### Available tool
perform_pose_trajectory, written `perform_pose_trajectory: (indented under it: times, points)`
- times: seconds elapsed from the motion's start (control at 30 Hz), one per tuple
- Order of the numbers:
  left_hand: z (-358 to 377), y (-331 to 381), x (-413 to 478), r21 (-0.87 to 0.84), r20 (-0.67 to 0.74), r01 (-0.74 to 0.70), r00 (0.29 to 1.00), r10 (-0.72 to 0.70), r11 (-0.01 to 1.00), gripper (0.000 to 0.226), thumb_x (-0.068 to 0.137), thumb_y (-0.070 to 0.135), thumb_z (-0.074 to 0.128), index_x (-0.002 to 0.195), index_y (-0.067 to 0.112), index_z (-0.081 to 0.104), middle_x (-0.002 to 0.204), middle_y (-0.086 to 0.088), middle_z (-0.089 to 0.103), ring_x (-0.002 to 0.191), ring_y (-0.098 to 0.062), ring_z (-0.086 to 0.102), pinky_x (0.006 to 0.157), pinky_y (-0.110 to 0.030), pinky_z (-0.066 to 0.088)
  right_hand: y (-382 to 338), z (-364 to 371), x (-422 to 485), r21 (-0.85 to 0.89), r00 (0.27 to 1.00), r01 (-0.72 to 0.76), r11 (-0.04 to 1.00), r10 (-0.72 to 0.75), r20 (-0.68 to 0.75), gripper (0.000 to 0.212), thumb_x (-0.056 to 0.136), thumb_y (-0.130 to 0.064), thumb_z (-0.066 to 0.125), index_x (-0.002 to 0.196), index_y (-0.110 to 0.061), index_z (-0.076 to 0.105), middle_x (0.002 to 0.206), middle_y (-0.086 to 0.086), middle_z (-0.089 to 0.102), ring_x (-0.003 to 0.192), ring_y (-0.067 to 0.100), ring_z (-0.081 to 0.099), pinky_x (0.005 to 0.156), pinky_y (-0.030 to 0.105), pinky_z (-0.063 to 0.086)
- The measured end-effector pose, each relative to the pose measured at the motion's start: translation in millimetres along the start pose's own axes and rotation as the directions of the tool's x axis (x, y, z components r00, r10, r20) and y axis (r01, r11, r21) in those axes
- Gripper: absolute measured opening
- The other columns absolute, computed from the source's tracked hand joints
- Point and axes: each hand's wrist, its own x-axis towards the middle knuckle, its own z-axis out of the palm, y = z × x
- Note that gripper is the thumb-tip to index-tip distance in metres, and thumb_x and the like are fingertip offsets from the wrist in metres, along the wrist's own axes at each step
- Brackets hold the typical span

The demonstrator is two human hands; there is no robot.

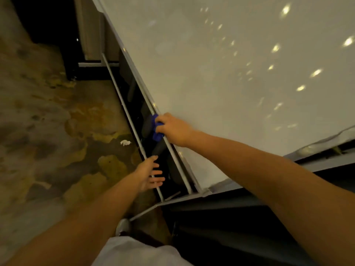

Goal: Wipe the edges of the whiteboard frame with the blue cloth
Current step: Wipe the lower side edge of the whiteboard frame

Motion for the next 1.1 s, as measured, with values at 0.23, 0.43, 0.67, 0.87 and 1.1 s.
perform_pose_trajectory:
  times: [0.23, 0.43, 0.67, 0.87, 1.1]
  points:
    - [63.6, -79.0, -30.1, -0.019, 0.192, 0.175, 0.967, -0.168, 0.984, 0.056, 0.09, 0.053, 0.053, 0.13, 0.014, 0.049, 0.124, -0.015, 0.056, 0.098, -0.037, 0.064, 0.082, -0.045, 0.055, -36.1, 23.8, -43.2, -0.311, 0.843, 0.217, 0.925, -0.016, 0.538, 0.032, 0.093, -0.032, 0.056, 0.114, -0.01, 0.067, 0.133, 0.007, 0.051, 0.115, 0.03, 0.045, 0.095, 0.042, 0.044]
    - [86.2, -101.5, -37.7, -0.082, 0.228, 0.151, 0.965, -0.129, 0.985, 0.058, 0.086, 0.054, 0.057, 0.129, 0.016, 0.049, 0.12, -0.014, 0.057, 0.099, -0.037, 0.064, 0.084, -0.045, 0.055, -35.6, 18.9, -49.9, -0.362, 0.815, 0.239, 0.901, 0.016, 0.579, 0.053, 0.095, -0.057, 0.045, 0.099, -0.011, 0.071, 0.117, 0.005, 0.062, 0.111, 0.026, 0.048, 0.091, 0.046, 0.049]
    - [127.6, -78.9, -2.8, -0.179, 0.07, 0.022, 0.998, -0.01, 0.984, 0.055, 0.093, 0.054, 0.041, 0.137, 0.021, 0.039, 0.127, -0.009, 0.046, 0.117, -0.031, 0.046, 0.098, -0.042, 0.042, -11.0, 43.9, -40.9, -0.349, 0.805, 0.467, 0.812, -0.227, 0.548, 0.04, 0.093, -0.037, 0.057, 0.13, -0.021, 0.053, 0.124, 0.008, 0.06, 0.118, 0.03, 0.049, 0.076, 0.039, 0.041]
    - [163.7, -58.5, 48.6, -0.501, -0.182, -0.259, 0.964, 0.193, 0.826, 0.052, 0.101, 0.039, 0.036, 0.142, 0.007, 0.037, 0.139, -0.015, 0.045, 0.128, -0.034, 0.042, 0.106, -0.039, 0.035, 18.6, 71.7, -13.4, -0.483, 0.764, 0.594, 0.644, -0.262, 0.59, 0.055, 0.09, -0.055, 0.046, 0.124, -0.016, 0.064, 0.151, 0.012, 0.031, 0.124, 0.033, 0.044, 0.096, 0.044, 0.044]
    - [187.5, -85.0, 74.4, -0.397, -0.369, -0.359, 0.905, 0.211, 0.845, 0.044, 0.101, 0.019, 0.037, 0.141, -0.002, 0.038, 0.146, -0.017, 0.041, 0.132, -0.03, 0.042, 0.102, -0.032, 0.037, 10.4, 107.1, -33.0, -0.464, 0.614, 0.69, 0.555, -0.11, 0.781, 0.085, 0.085, -0.079, 0.008, 0.149, -0.031, 0.036, 0.161, 0.007, 0.022, 0.145, 0.038, 0.02, 0.112, 0.068, 0.003]
